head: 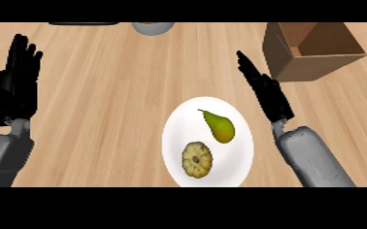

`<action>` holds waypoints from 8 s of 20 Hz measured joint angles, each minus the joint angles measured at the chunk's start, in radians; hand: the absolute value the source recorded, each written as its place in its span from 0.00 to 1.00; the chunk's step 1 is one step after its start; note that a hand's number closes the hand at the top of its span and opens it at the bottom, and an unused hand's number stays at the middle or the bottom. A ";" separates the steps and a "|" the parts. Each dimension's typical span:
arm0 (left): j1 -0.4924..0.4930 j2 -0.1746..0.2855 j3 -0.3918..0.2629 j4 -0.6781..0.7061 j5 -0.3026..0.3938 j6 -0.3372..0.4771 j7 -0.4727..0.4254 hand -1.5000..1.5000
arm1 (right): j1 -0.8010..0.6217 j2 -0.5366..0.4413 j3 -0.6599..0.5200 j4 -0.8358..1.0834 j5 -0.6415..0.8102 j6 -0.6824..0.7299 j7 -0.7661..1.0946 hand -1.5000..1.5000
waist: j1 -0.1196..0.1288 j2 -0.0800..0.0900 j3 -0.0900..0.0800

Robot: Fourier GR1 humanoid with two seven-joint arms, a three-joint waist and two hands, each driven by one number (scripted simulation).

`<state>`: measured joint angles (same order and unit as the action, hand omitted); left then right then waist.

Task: Pick the squash from the plate and place it in the cardboard box

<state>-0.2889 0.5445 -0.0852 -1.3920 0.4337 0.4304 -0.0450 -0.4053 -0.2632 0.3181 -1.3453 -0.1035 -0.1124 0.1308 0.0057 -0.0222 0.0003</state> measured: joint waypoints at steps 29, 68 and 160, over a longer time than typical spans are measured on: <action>0.256 0.016 -0.047 -0.196 0.119 -0.223 0.161 0.50 | -0.097 -0.305 0.458 -0.756 0.654 0.381 0.440 0.00 | -0.012 0.004 -0.006; 0.280 -0.068 0.034 -0.223 0.030 -0.299 0.202 0.50 | -0.098 0.205 0.571 -0.498 0.803 0.833 0.822 0.00 | -0.004 0.020 -0.001; 0.223 -0.257 0.193 -0.222 -0.157 -0.470 0.286 0.50 | -1.046 0.111 -0.359 0.754 1.446 0.106 0.940 1.00 | 0.043 0.036 -0.002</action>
<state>-0.0664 0.2875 0.1074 -1.6144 0.2763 -0.0394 0.2412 -1.4515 -0.1524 -0.0412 -0.5913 1.3422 -0.0063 1.0709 0.0486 0.0140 -0.0016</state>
